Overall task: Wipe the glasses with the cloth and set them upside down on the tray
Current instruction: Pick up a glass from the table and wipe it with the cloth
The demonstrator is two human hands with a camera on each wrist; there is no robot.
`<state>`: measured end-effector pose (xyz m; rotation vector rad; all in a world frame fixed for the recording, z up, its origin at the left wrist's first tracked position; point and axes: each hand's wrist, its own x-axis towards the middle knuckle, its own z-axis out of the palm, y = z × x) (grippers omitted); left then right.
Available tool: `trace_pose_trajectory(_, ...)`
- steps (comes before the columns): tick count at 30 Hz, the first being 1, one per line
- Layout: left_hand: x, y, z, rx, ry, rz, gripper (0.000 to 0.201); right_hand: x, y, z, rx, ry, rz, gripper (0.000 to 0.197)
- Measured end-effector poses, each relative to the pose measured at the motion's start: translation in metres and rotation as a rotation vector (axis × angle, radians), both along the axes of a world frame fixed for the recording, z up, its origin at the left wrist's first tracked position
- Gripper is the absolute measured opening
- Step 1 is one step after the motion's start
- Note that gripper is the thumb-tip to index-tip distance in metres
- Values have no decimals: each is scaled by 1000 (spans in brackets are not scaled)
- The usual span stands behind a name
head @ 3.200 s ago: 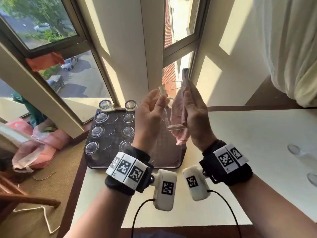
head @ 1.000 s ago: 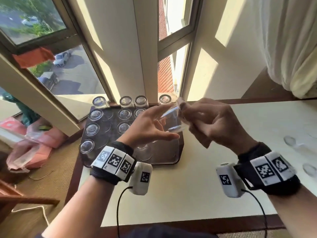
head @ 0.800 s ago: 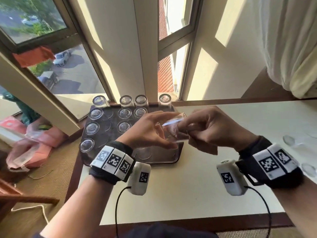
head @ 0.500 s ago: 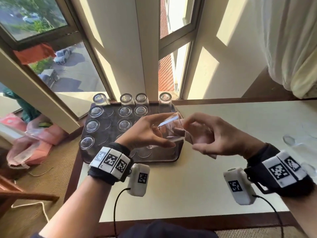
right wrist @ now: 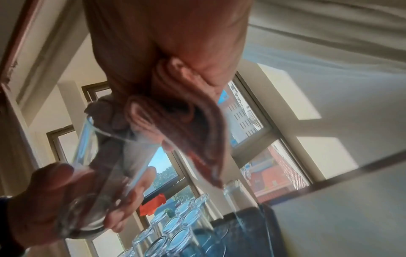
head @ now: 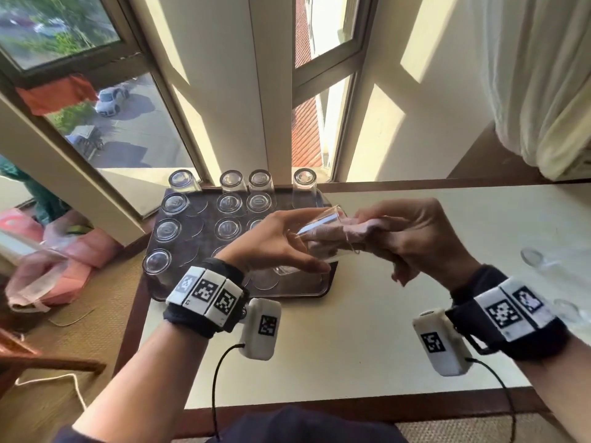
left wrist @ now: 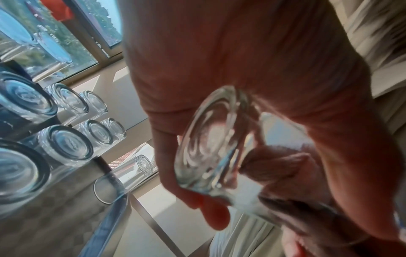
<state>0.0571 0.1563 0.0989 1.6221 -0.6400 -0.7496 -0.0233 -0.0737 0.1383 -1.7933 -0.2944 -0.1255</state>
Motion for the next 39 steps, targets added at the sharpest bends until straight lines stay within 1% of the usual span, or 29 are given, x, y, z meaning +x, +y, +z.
trace_pose_trajectory(1,0,0,0,-16,13,1,87,-2,0,-4,11,25,30,14)
trace_pose_trajectory(2,1,1,0,-28,23,2,86,-3,-1,-5,22,87,88,17)
trace_pose_trajectory(4,0,3,2,-47,49,-2,80,-6,-5,-3,29,268,247,27)
trace_pose_trajectory(5,0,3,3,-46,61,-11,79,-7,-5,-2,18,331,317,32)
trace_pose_trajectory(7,1,1,4,-4,48,-56,83,-6,1,-3,-6,398,384,38)
trace_pose_trajectory(8,2,-1,4,23,33,-81,86,-5,6,-5,6,418,372,40)
trace_pose_trajectory(10,2,-3,4,37,36,-90,85,-5,16,-7,55,410,293,42)
trace_pose_trajectory(14,3,-3,2,16,111,-55,70,-3,20,-8,97,365,180,34)
trace_pose_trajectory(15,3,-2,1,12,130,-49,67,-3,20,-6,116,335,145,30)
trace_pose_trajectory(17,2,0,1,-7,163,-27,61,-5,18,-2,104,217,57,19)
trace_pose_trajectory(18,2,2,1,-21,169,-20,60,-7,16,-2,86,192,35,19)
trace_pose_trajectory(19,3,2,1,-31,168,-13,60,-9,14,-2,83,203,47,23)
trace_pose_trajectory(21,3,2,3,-38,155,0,67,-13,14,-4,68,257,136,40)
trace_pose_trajectory(22,2,1,5,-35,144,-15,71,-14,17,-4,56,283,190,47)
trace_pose_trajectory(23,2,-1,6,-25,131,-48,74,-14,21,-6,37,298,225,49)
trace_pose_trajectory(24,2,-4,8,-5,114,-92,75,-14,26,-7,12,304,230,48)
trace_pose_trajectory(26,1,-10,10,39,97,-151,81,-14,35,-12,6,302,163,42)
trace_pose_trajectory(28,3,-11,9,45,110,-137,95,-14,39,-15,54,271,74,35)
trace_pose_trajectory(30,3,-6,4,-16,164,-87,102,-12,36,-15,109,237,12,31)
trace_pose_trajectory(32,2,1,-2,-98,268,-27,96,-8,32,-11,135,153,-11,38)
trace_pose_trajectory(34,1,2,-3,-166,322,13,87,-4,30,-4,57,27,26,40)
trace_pose_trajectory(35,-1,2,-3,-201,318,42,87,-2,29,-3,20,-7,42,39)
trace_pose_trajectory(37,-3,1,3,-274,230,137,86,0,29,4,33,39,48,35)
trace_pose_trajectory(38,-5,1,8,-290,139,184,80,1,28,6,58,78,56,36)
trace_pose_trajectory(39,-7,0,12,-291,2,216,74,2,27,7,86,117,70,36)
